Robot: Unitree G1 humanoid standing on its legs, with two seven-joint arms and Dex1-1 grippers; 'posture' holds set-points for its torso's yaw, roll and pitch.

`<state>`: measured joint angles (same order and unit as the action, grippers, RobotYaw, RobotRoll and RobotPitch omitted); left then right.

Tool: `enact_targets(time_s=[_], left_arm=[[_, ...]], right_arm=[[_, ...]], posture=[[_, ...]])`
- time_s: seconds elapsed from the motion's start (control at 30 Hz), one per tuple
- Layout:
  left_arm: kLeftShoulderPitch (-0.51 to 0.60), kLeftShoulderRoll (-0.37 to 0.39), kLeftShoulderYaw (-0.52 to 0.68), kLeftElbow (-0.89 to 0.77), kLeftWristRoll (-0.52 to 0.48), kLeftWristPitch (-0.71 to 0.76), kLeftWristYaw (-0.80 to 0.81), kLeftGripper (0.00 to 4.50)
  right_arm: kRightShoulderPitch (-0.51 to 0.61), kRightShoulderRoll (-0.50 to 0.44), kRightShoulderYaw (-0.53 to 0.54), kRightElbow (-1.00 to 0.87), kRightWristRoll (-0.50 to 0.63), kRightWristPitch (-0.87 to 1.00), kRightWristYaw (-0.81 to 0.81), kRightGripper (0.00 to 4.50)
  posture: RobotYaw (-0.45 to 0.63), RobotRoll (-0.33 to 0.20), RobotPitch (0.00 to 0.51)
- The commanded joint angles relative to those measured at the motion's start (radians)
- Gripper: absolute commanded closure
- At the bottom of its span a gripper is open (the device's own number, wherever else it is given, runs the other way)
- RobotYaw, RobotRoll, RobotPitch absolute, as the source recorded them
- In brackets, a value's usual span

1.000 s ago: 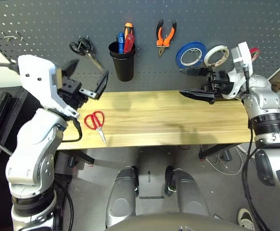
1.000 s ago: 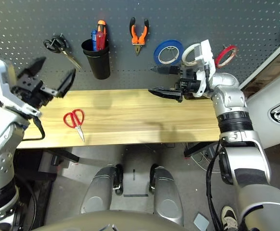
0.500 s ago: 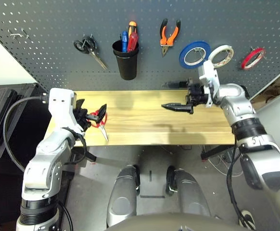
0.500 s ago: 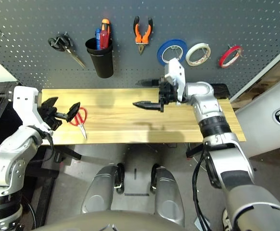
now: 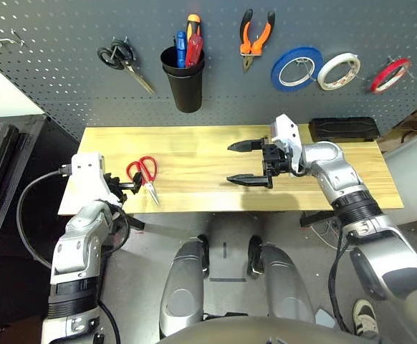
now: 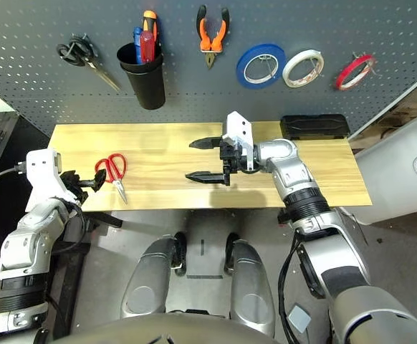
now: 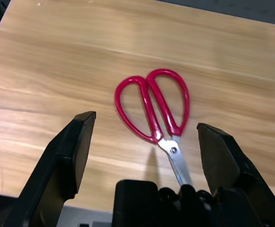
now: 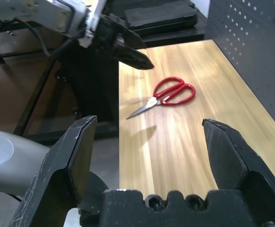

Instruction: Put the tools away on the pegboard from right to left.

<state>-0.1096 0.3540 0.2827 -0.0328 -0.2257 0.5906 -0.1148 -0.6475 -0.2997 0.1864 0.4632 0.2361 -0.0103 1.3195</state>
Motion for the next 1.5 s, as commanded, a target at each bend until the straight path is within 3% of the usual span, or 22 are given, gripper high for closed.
enact_targets(time_s=[0.03,0.37,1.1,1.2,1.33,1.5], left_arm=[[-0.011,-0.005,0.009,0.091,0.027,-0.040,0.018,0.02],[-0.159,-0.042,0.065,0.391,0.028,-0.099,0.129,0.02],[-0.286,-0.037,0.066,0.738,0.076,-0.284,0.241,0.02],[-0.300,-0.042,0.071,0.788,0.075,-0.315,0.259,0.61],[-0.304,-0.056,0.065,0.803,0.067,-0.342,0.250,2.14],[-0.250,-0.081,0.072,0.678,0.053,-0.319,0.255,4.02]], right_arm=[[0.031,-0.003,0.013,-0.041,-0.001,0.012,-0.008,0.00],[0.095,-0.013,0.016,-0.180,0.023,0.096,-0.031,0.00],[0.127,-0.064,-0.015,-0.330,0.126,0.236,-0.080,0.00],[0.112,-0.069,-0.017,-0.319,0.130,0.236,-0.081,0.00],[0.093,-0.080,-0.022,-0.302,0.132,0.231,-0.083,0.00],[0.080,-0.106,-0.036,-0.266,0.127,0.207,-0.074,0.00]], posture=[[0.05,0.000,0.327],[0.02,0.000,0.335],[-0.02,0.000,0.337],[-0.02,0.000,0.338],[-0.02,0.000,0.326],[-0.01,0.000,0.318]])
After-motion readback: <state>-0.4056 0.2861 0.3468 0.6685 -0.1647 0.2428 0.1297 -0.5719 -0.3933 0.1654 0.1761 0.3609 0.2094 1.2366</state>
